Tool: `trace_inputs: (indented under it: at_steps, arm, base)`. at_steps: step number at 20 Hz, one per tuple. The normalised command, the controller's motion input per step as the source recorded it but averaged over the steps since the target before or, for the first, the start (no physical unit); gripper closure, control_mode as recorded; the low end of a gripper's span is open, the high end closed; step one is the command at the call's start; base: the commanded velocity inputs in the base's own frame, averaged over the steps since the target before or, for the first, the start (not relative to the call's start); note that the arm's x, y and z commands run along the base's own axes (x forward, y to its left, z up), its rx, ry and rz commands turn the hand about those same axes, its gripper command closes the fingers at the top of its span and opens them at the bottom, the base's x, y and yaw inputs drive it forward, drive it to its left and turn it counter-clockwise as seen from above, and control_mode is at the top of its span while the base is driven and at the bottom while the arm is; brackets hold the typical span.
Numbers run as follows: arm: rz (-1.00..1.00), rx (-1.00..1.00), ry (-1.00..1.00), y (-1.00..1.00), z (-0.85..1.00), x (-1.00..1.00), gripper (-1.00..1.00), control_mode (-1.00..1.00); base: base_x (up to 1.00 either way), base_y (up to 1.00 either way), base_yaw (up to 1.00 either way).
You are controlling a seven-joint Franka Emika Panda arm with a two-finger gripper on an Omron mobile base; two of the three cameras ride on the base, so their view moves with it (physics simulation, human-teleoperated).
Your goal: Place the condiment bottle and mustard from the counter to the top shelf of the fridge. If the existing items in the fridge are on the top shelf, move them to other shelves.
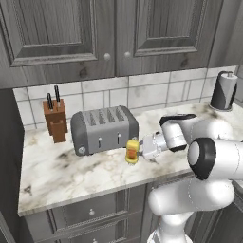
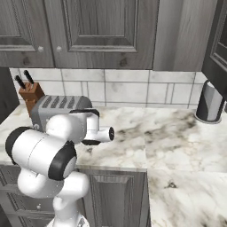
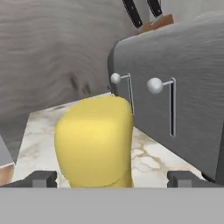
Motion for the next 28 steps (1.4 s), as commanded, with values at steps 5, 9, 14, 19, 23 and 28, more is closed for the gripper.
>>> trace_inputs:
  at_steps: [5, 9, 14, 19, 23, 28]
  arm:
    - [0.01, 0.0, 0.0, 0.23, -0.09, 0.0, -1.0, -1.0]
    - [0.0, 0.0, 0.0, 0.32, -0.02, 0.0, 1.0, -1.0]
    - [0.0, 0.0, 0.0, 0.07, 0.01, 0.0, 1.0, -1.0]
    - [0.0, 0.01, -0.05, -0.03, 0.62, -0.47, 1.0, -1.0]
    - [-0.03, 0.0, -0.09, 0.0, 1.0, -0.68, 1.0, -1.0]
    - [-0.08, -0.04, -0.02, 0.0, 1.0, -0.7, 1.0, -1.0]
  base:
    - [0.0, 0.0, 0.0]
    - [0.0, 0.0, 0.0]
    - [0.0, 0.0, 0.0]
    - [0.0, 0.0, 0.0]
    - [0.0, 0.0, 0.0]
    - [0.0, 0.0, 0.0]
